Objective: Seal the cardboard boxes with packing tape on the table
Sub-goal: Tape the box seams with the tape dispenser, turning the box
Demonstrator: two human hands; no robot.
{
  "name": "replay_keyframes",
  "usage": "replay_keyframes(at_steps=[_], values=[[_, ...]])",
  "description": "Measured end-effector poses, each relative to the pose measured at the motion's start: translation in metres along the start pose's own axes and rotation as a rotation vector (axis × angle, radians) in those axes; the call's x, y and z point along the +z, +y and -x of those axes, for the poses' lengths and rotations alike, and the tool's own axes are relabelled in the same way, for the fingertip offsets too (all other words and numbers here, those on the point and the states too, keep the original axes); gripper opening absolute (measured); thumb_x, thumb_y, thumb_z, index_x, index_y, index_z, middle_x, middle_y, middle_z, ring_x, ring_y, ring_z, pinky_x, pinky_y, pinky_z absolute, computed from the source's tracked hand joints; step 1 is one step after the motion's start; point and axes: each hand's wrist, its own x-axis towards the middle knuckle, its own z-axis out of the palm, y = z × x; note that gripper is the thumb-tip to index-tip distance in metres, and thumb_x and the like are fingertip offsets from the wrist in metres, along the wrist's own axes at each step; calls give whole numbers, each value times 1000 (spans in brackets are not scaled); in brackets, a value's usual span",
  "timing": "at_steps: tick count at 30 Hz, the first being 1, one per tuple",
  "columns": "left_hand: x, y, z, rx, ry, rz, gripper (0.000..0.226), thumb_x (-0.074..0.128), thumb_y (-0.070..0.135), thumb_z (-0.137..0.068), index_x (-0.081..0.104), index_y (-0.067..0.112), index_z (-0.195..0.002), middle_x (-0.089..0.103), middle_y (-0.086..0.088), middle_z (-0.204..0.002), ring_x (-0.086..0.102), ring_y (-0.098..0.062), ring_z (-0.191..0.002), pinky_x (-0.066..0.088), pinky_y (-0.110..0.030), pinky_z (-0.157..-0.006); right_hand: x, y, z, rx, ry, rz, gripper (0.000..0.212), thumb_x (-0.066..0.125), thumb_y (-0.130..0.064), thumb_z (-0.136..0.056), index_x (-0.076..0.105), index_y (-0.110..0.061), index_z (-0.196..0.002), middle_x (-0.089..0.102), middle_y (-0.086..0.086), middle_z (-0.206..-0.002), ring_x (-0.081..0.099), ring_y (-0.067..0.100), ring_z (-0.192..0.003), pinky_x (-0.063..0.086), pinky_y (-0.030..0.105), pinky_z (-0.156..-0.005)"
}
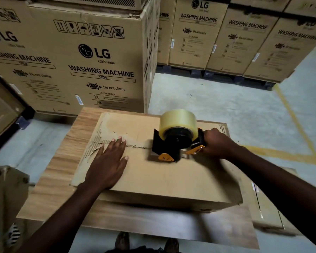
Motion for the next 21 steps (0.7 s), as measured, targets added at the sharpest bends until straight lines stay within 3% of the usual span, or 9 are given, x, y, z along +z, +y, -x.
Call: replay_keyframes(at_steps=[2,5,8,11,15,17,21], values=[[2,7,-2,-25,1,-7,78,6,58,-92,11,24,-162,6,7,-168,1,-11,-154,4,-40,-125,2,15,9,-19,4,-22,69,34,-77,-67,66,-19,-87,72,9,-86,67,33,-81,50,36,-66],[6,34,-5,-95,2,-4,85,4,56,-89,15,11,-160,8,-9,-168,5,-26,-155,5,-41,-124,4,20,12,5,15,-74,54,40,-75,-65,54,-23,-76,70,9,-82,65,32,-78,46,35,-63],[15,78,-9,7,-41,8,86,-1,56,-88,10,10,-161,0,-10,-168,-1,-28,-155,-1,-37,-124,7,20,9,13,30,-82,61,39,-77,-62,57,-22,-80,70,9,-83,65,33,-78,44,33,-61],[24,115,-14,156,-76,4,80,3,53,-93,29,15,-157,1,-9,-168,-2,-27,-155,-1,-36,-124,9,24,9,40,16,-100,73,36,-80,-58,62,-18,-86,70,9,-85,66,32,-79,45,32,-61],[25,115,-15,179,-47,2,72,12,54,-97,46,18,-149,7,-6,-169,2,-24,-155,1,-33,-123,7,21,11,3,39,-74,67,38,-79,-61,60,-19,-81,70,9,-84,65,30,-79,49,34,-63],[26,111,-14,179,-50,15,70,14,56,-98,41,21,-152,7,-2,-169,2,-21,-155,0,-31,-122,7,22,14,-17,36,-60,59,41,-76,-65,57,-20,-78,71,9,-83,65,31,-79,49,34,-64],[29,111,-15,140,-48,37,75,14,60,-96,7,25,-162,2,6,-169,-1,-14,-155,2,-31,-124,-6,42,32,22,25,-54,37,62,-61,-79,54,-25,-76,70,8,-82,62,28,-76,46,32,-63]])
